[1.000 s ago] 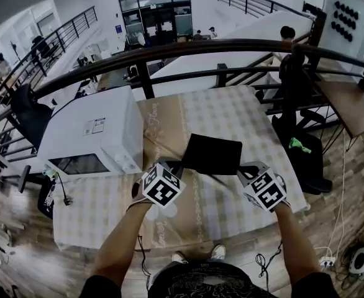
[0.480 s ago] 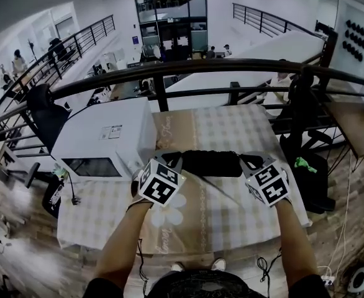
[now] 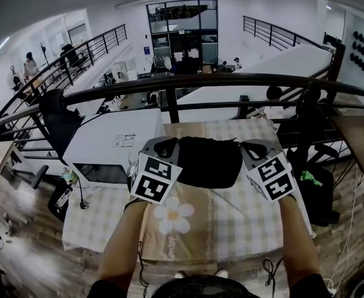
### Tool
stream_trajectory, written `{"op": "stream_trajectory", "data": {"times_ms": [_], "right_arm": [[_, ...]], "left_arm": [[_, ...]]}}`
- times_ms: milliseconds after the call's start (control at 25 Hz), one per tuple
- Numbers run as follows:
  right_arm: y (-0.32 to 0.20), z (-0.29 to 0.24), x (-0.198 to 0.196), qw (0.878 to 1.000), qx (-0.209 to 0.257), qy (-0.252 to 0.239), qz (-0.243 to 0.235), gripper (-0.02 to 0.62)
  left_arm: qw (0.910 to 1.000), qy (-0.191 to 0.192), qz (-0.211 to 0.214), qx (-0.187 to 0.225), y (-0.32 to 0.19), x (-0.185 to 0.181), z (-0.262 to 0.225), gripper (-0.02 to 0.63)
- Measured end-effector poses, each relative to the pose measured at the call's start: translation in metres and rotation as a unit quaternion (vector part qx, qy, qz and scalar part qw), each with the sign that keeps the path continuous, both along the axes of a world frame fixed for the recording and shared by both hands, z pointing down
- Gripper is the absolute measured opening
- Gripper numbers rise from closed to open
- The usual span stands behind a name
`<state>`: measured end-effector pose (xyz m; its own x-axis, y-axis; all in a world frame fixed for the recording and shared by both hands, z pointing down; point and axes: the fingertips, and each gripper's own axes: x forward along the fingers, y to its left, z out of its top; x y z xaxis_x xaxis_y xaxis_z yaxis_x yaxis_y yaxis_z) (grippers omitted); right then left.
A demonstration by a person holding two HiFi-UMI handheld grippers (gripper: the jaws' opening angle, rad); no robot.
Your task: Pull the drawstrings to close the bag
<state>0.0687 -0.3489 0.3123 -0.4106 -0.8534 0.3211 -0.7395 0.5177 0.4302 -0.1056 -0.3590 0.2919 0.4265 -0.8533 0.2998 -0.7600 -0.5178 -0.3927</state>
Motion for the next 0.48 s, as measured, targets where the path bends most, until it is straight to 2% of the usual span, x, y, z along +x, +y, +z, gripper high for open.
{"op": "stream_trajectory", "data": {"times_ms": [240, 360, 480], "right_arm": [[0.000, -0.057, -0.015, 0.998, 0.061, -0.023, 0.000, 0.023], [0.003, -0.078, -0.019, 0.996, 0.086, -0.028, 0.008, 0.023], [0.006, -0.095, -0.023, 0.992, 0.115, -0.055, 0.016, 0.023]], "left_arm": [[0.9970, 0.054, -0.036, 0.041, 0.000, -0.017, -0.051, 0.026], [0.9938, 0.077, -0.051, 0.061, 0.002, -0.025, -0.068, 0.026], [0.9886, 0.110, -0.064, 0.081, 0.006, -0.030, -0.082, 0.026]]}}
